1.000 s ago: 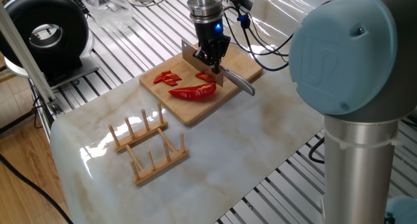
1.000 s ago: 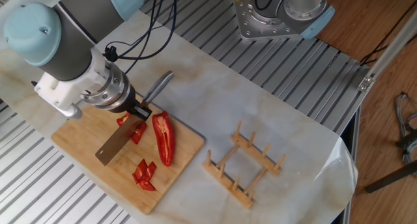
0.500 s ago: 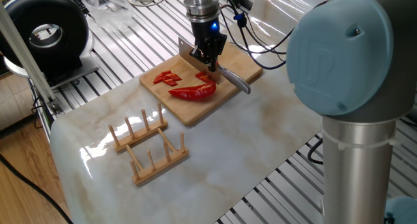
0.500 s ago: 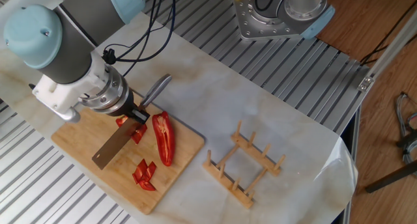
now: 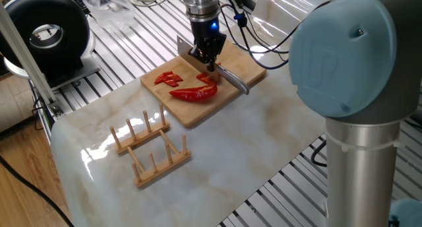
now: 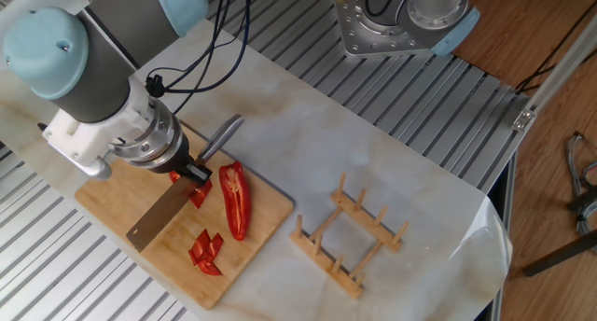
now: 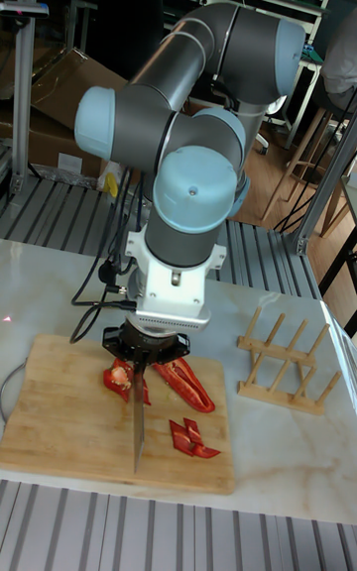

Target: Chop the chili peppers

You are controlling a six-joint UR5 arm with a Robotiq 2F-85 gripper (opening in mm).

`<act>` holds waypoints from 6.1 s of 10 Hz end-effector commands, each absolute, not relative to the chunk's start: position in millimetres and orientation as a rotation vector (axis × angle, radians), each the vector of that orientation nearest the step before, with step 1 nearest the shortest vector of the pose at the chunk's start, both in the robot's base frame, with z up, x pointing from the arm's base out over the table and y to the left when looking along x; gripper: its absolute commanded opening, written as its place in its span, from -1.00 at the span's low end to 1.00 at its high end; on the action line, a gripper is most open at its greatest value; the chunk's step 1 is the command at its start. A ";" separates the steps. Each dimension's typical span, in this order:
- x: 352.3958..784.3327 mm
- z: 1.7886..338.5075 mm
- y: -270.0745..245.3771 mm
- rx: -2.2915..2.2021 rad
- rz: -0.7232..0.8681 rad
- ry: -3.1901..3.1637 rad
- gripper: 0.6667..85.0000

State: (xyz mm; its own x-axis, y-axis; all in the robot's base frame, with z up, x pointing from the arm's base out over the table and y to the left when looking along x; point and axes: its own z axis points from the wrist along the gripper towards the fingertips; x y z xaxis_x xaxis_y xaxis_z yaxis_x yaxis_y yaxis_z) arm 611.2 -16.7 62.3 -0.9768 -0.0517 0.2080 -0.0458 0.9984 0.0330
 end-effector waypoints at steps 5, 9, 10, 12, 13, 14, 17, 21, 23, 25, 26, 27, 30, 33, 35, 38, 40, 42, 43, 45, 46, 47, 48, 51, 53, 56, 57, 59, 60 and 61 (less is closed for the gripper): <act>626.0 70.7 10.3 0.016 -0.104 -2.939 -0.98; 643.0 70.9 29.5 -0.021 -0.125 -2.948 -0.98; 646.8 72.1 35.0 -0.031 -0.133 -2.950 -0.98; 655.5 75.2 49.2 -0.055 -0.154 -2.955 -0.98; 659.6 75.4 55.9 -0.066 -0.163 -2.959 -0.98; 664.1 74.6 60.8 -0.075 -0.165 -2.964 -0.98; 670.5 75.4 65.9 -0.093 -0.151 -2.972 -0.98; 670.1 91.9 19.2 -0.007 0.105 -3.012 -0.98; 666.9 100.3 4.1 0.034 0.166 -3.024 -0.98; 665.5 98.7 4.0 0.058 0.115 -3.046 -0.98; 672.2 95.0 -2.2 0.139 0.125 -3.077 -0.98; 672.2 91.8 -3.2 0.228 0.127 -3.072 -0.98; 677.5 88.0 5.2 0.485 0.082 -3.074 -0.98; 668.0 96.3 1.8 0.587 0.093 -3.041 -0.98; 658.8 103.0 -2.9 0.593 0.115 -3.018 -0.98; 651.8 108.8 -3.0 0.775 0.142 -2.962 -0.98; 632.1 115.5 -5.9 0.885 0.128 -2.899 -0.98; 617.3 114.0 -10.5 0.913 0.116 -2.887 -0.98; 609.5 112.9 -15.8 0.893 0.117 -2.888 -0.98; 592.1 111.8 -14.4 0.802 0.061 -2.896 -0.98; 583.5 111.4 -13.8 0.781 0.036 -2.891 -0.98; 580.5 108.4 -22.8 0.828 0.060 -2.875 -0.98; 583.3 106.1 -33.2 0.871 0.108 -2.871 -0.98; 581.3 105.6 -44.3 0.999 0.139 -2.818 -0.98; 579.9 99.3 -47.3 1.043 0.138 -2.804 -0.98; 582.1 93.9 -44.4 1.125 0.117 -2.777 -0.98; 584.4 92.5 -44.1 1.175 0.121 -2.759 -0.98; 588.1 90.5 -45.8 1.245 0.140 -2.728 -0.98; 588.5 90.0 -43.1 1.255 0.130 -2.727 -0.98; 589.5 89.9 -42.2 1.261 0.127 -2.728 -0.98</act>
State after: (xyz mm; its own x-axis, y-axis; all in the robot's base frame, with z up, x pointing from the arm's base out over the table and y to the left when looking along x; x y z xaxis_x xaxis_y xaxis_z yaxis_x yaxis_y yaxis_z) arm 586.5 -46.4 91.5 -0.6648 -0.7271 0.1710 -0.7412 0.6706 -0.0304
